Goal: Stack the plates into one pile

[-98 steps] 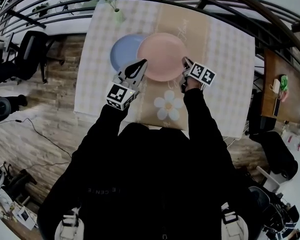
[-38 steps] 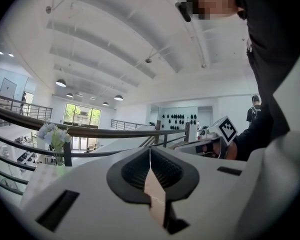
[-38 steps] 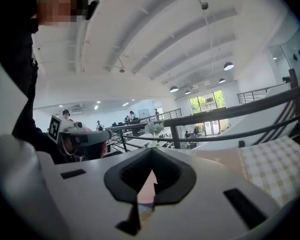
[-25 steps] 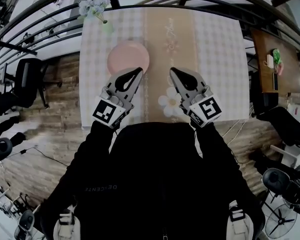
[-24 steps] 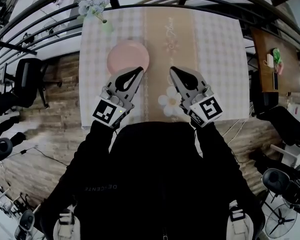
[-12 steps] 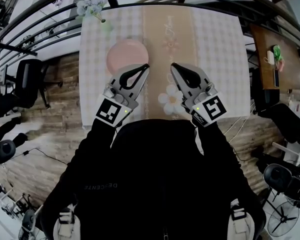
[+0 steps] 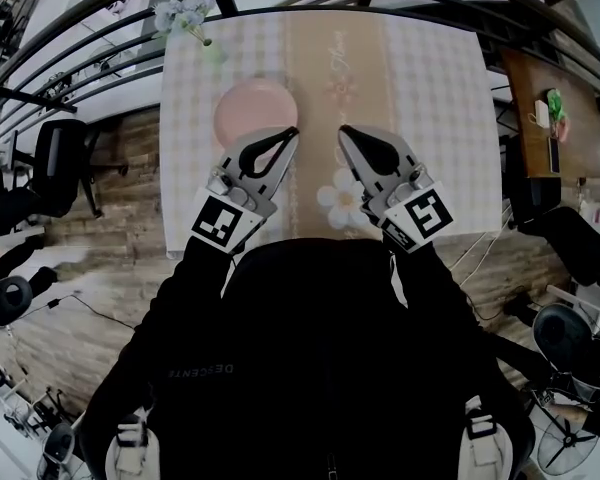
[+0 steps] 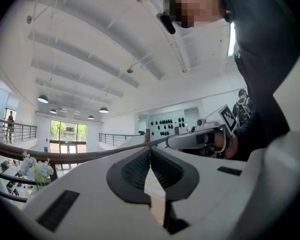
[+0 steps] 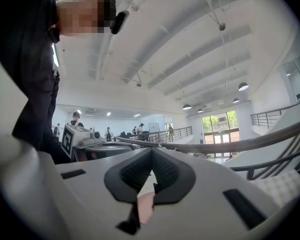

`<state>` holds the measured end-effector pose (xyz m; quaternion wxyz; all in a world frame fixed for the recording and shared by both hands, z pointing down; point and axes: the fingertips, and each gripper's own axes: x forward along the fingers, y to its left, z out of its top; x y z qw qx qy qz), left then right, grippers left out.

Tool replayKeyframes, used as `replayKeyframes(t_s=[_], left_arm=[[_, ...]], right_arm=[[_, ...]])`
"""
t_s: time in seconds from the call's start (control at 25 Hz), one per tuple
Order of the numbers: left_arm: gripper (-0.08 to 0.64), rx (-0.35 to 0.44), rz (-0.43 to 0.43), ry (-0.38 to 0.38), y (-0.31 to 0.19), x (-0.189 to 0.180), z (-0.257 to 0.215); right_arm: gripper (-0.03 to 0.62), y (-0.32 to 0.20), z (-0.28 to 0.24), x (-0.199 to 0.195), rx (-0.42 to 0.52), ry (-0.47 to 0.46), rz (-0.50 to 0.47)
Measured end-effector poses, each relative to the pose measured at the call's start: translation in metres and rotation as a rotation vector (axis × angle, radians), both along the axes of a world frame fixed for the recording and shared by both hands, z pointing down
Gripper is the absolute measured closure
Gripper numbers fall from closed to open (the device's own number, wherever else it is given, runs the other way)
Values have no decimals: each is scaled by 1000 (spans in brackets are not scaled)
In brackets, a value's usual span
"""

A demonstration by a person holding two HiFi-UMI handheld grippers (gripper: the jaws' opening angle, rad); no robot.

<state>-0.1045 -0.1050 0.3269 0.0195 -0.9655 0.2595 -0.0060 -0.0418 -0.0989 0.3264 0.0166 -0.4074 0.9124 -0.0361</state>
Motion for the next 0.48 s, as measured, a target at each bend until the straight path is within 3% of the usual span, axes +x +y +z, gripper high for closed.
replayKeyframes(t_s=[0.48], left_arm=[[538,-14,3,8,4,2,-3]], right_arm=[[589,6,-4,-2,6,21,-11]])
